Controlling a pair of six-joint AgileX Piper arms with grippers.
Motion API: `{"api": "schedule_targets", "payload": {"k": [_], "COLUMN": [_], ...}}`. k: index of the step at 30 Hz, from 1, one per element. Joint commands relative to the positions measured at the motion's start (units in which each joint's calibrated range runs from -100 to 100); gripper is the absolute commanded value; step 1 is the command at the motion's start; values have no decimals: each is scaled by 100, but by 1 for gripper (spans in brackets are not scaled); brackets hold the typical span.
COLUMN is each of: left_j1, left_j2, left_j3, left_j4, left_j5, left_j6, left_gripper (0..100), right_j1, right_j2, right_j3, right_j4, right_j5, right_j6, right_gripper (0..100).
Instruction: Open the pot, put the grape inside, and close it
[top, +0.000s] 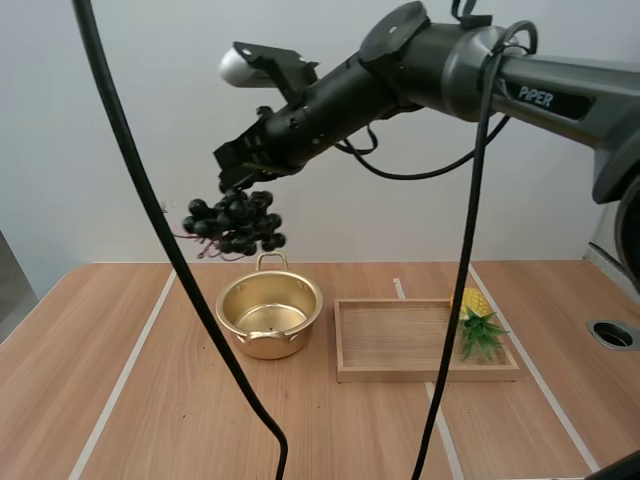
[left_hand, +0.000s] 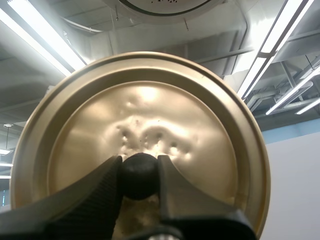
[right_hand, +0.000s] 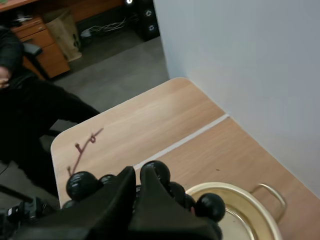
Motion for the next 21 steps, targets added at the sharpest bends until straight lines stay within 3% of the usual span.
{"api": "schedule_targets", "payload": {"k": [1,10,21], "left_j1": [2,2,2], "left_j2": [0,0,0], "left_j3": [-29,-29,-29], "left_j4": [-17,-17,-17], "left_j5": [-240,-240,-240], "left_j6": [-21,-21,-21], "left_gripper": [0,0,0], "right_j1": [117,117,117], "right_j2": [13,223,968], "right_j3": [-114,-114,-114], "right_j4": [-163,-561,-611], "right_j5": [-209,-1023,-1007], "right_j6": [-94,-94,-94], "right_gripper": [0,0,0]}}
